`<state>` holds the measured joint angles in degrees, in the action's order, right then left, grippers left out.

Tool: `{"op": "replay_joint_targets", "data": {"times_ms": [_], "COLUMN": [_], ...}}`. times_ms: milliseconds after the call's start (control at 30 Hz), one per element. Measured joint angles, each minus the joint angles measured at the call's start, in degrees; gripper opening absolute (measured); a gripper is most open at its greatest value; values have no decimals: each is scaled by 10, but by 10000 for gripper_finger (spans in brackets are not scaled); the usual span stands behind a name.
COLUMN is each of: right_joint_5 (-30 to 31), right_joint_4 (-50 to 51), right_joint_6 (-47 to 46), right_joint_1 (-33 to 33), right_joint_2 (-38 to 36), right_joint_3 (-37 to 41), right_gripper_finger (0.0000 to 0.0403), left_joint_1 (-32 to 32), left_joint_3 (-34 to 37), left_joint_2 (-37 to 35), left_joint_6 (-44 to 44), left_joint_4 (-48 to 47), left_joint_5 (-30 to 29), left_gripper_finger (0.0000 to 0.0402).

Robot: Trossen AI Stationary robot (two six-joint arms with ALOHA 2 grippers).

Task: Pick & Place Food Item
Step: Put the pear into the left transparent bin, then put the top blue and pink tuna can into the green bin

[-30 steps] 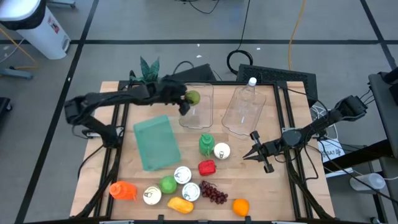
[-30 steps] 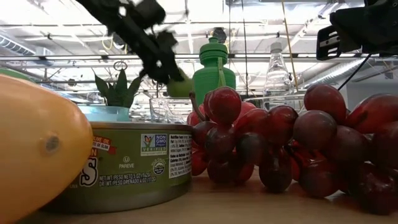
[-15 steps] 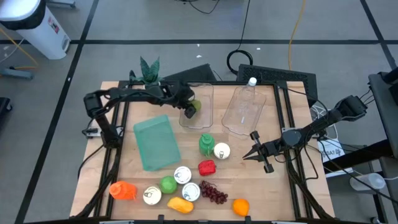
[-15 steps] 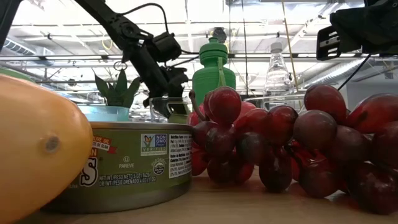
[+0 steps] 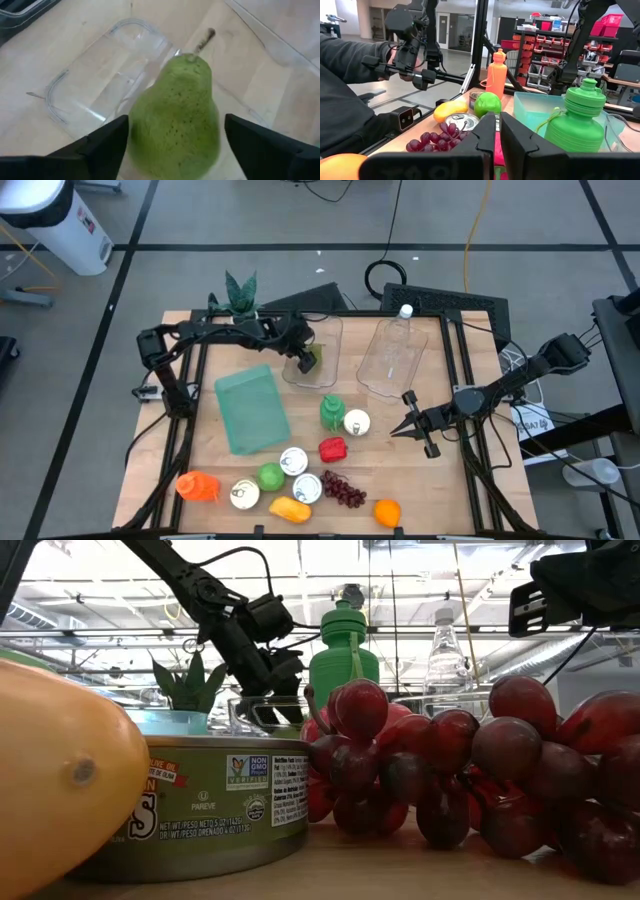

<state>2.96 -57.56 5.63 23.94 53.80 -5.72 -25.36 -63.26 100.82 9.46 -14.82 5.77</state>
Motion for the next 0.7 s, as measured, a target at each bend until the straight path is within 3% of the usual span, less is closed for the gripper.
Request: {"op": "replay_joint_targets", "data": {"times_ms": [200,433,533,700], "right_joint_5": [0,0,0,0], "right_joint_4": [0,0,0,0], "right_joint_6": [0,-1,-3,-4], "right_joint_1": [0,0,0,0], "right_joint_2": [0,0,0,0], "right_joint_3": [0,0,0,0], "right_gripper_finger": [18,18,18,18], "left_joint_1": [4,20,64,180], "left_joint_3": [1,1,2,33], "left_joint_2": [-34,-179,-261,-398], "left_joint_6": [-35,7,-2,-33], "left_joint_4": [9,-11,-44,-75], "left_joint_5": [-15,41,19,-117], "left_gripper_finger": [387,387,361,263]}}
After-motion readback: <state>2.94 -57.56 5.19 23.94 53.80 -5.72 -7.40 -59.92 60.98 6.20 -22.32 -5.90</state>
